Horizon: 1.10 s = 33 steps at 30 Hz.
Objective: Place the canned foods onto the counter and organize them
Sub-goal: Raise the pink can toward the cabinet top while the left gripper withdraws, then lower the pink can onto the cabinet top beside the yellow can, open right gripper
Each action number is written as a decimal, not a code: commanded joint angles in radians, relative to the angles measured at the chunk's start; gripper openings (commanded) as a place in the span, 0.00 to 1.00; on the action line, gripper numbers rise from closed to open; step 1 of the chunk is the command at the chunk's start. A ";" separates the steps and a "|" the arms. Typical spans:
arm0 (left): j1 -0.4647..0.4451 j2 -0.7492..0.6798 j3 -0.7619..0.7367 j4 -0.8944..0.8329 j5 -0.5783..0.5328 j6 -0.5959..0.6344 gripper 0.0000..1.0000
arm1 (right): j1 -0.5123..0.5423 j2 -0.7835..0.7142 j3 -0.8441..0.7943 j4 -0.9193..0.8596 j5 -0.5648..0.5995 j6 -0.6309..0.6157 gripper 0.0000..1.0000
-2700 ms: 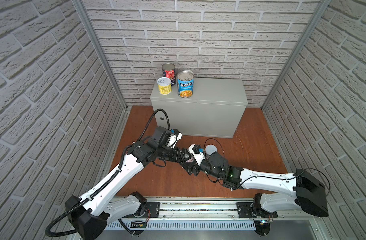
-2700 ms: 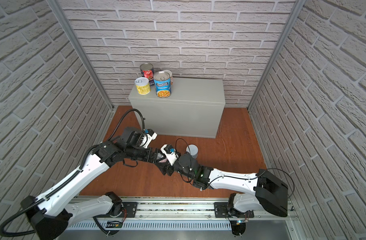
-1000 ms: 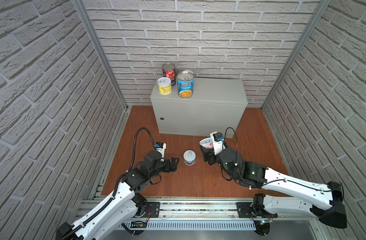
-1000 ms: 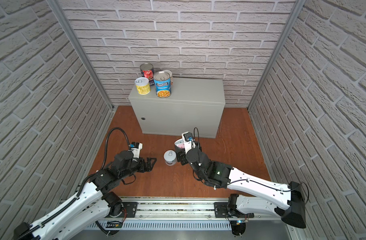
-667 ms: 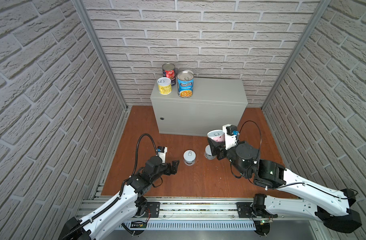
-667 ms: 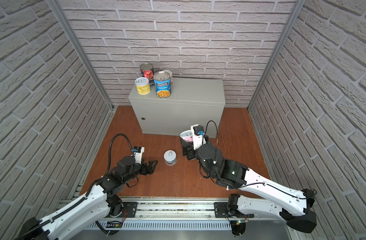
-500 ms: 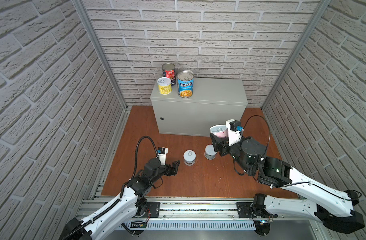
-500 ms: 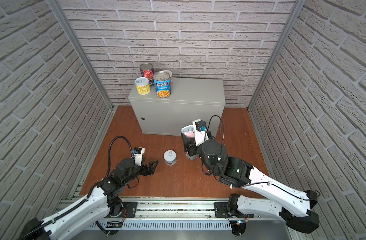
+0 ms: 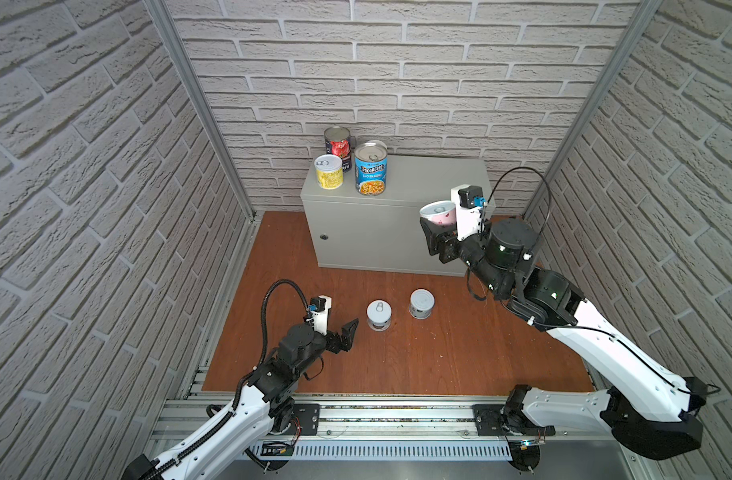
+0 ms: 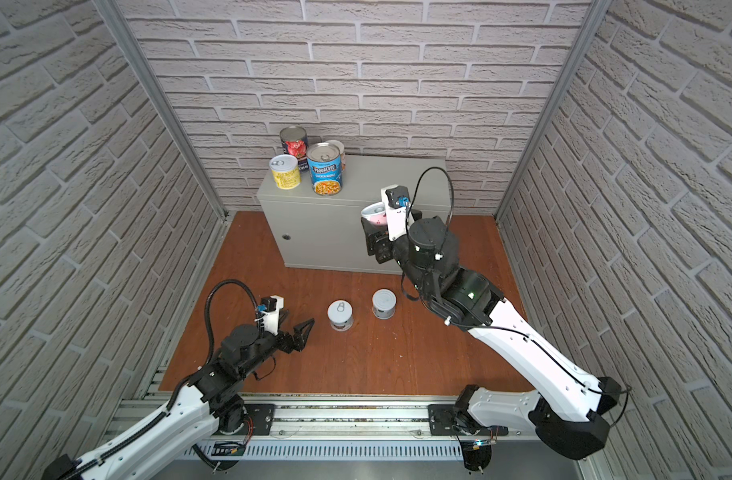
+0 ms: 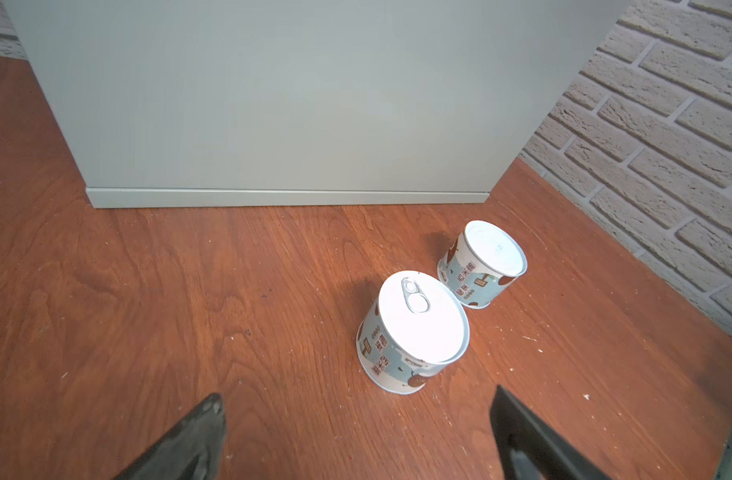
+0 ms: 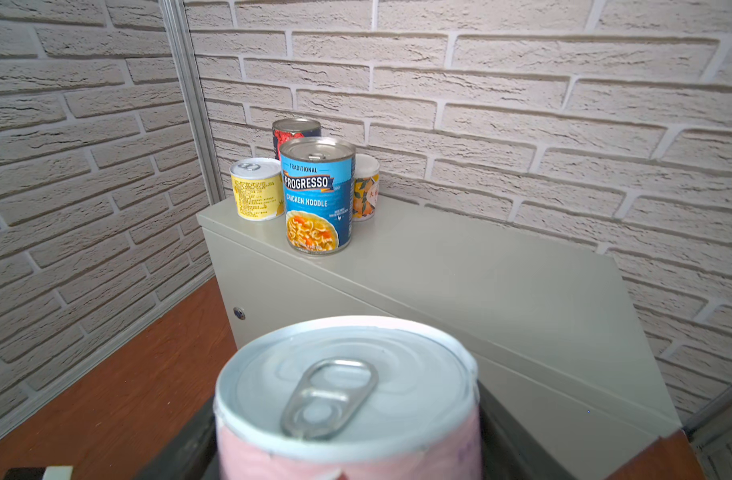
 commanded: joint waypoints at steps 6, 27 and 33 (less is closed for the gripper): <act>0.003 -0.091 -0.010 -0.024 -0.062 0.023 0.98 | -0.104 0.145 0.190 0.113 -0.218 -0.040 0.54; 0.004 -0.109 0.004 -0.070 -0.097 0.051 0.98 | -0.288 0.592 0.524 0.343 -0.260 -0.027 0.54; 0.006 -0.118 0.003 -0.081 -0.118 0.057 0.98 | -0.322 0.745 0.700 0.317 -0.216 -0.016 0.54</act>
